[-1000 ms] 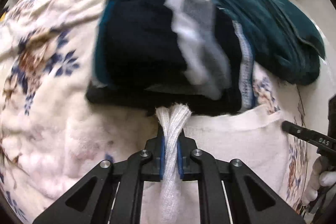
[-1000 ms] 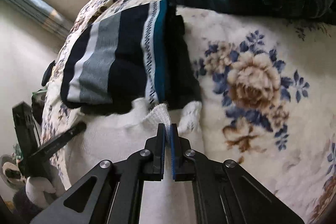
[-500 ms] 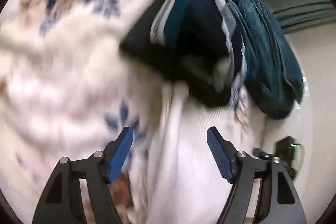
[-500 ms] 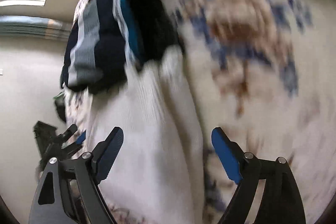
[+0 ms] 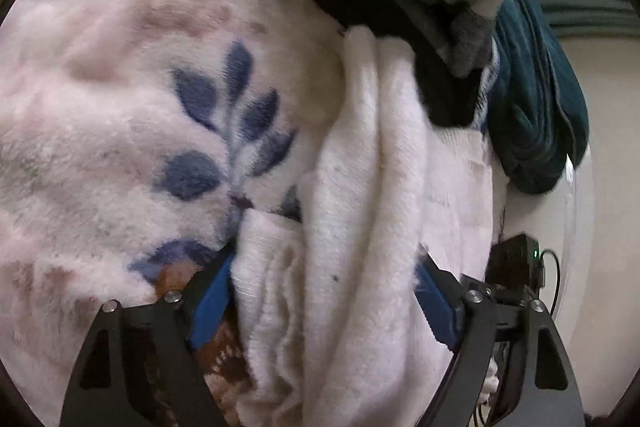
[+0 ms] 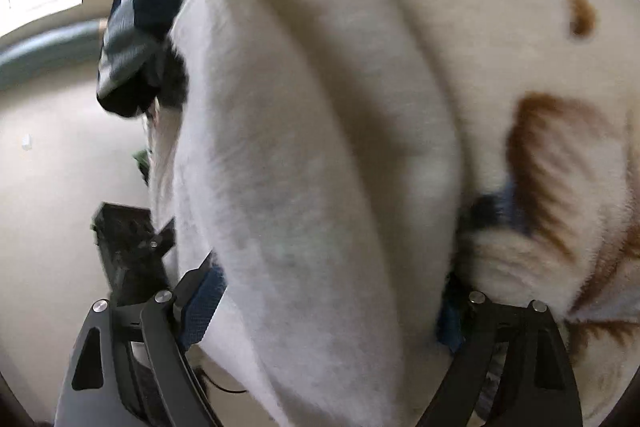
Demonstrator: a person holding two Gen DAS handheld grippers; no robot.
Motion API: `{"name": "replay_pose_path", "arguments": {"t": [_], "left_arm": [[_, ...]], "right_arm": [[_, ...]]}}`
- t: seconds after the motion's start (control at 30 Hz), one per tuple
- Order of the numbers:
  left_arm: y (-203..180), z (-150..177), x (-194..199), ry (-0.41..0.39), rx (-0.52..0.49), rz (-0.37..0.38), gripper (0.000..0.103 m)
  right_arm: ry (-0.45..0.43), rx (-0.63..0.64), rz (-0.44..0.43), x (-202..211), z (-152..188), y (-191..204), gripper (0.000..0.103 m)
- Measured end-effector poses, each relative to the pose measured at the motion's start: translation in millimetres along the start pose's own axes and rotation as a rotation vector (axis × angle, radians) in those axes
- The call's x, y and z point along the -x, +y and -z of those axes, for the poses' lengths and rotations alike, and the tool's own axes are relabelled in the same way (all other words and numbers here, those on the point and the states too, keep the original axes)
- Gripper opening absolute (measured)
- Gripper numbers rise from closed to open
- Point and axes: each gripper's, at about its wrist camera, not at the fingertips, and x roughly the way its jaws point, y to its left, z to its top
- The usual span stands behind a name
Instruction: Fold small clothes
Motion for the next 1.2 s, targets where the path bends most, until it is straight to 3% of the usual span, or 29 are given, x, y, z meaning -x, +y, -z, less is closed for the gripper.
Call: {"name": "replay_pose_path", "arguments": {"t": [0.03, 0.07, 0.13, 0.23, 0.37, 0.47, 0.53, 0.63, 0.7, 0.77, 0.9, 1.03, 1.17, 1.2], "left_arm": [[-4, 1, -3, 0.0, -0.014, 0.0, 0.081], [-10, 3, -6, -0.003, -0.028, 0.011, 0.078], [-18, 6, -8, -0.007, -0.051, 0.027, 0.041], [-16, 16, 3, -0.033, -0.002, 0.058, 0.037], [-16, 33, 29, -0.034, 0.055, 0.107, 0.036], [-13, 48, 41, -0.003, 0.076, 0.123, 0.036], [-10, 49, 38, 0.013, 0.06, 0.076, 0.042], [-13, 39, 40, -0.005, 0.045, -0.021, 0.052], [-24, 29, 53, -0.057, -0.005, -0.098, 0.053], [-45, 17, 66, -0.117, -0.061, -0.151, 0.062], [-84, -11, 70, -0.172, -0.242, -0.217, 0.066], [-109, -42, 25, -0.1, -0.387, -0.29, 0.066], [-119, -58, -15, -0.017, -0.489, -0.377, 0.066], [-118, -60, -23, 0.001, -0.508, -0.4, 0.066]], "right_arm": [[0.001, 0.004, 0.002, 0, 0, 2, 0.067], [0.007, -0.015, -0.012, -1, 1, 1, 0.059], [0.001, -0.034, -0.034, 0, 0, 2, 0.05], [0.007, -0.059, -0.063, 5, 6, 3, 0.046], [0.045, -0.08, -0.125, 21, 22, 4, 0.044], [0.055, -0.062, -0.075, 30, 33, 5, 0.044], [0.048, -0.007, 0.032, 28, 34, 10, 0.057], [0.015, 0.074, 0.187, 32, 30, 26, 0.06], [-0.05, 0.107, 0.278, 49, 26, 38, 0.06], [-0.147, 0.126, 0.327, 73, 23, 51, 0.06], [-0.263, 0.211, 0.325, 100, 9, 86, 0.06], [-0.228, 0.354, 0.419, 70, -25, 124, 0.06], [-0.07, 0.556, 0.569, 16, -51, 148, 0.059], [-0.033, 0.591, 0.602, 6, -52, 147, 0.044]]}}
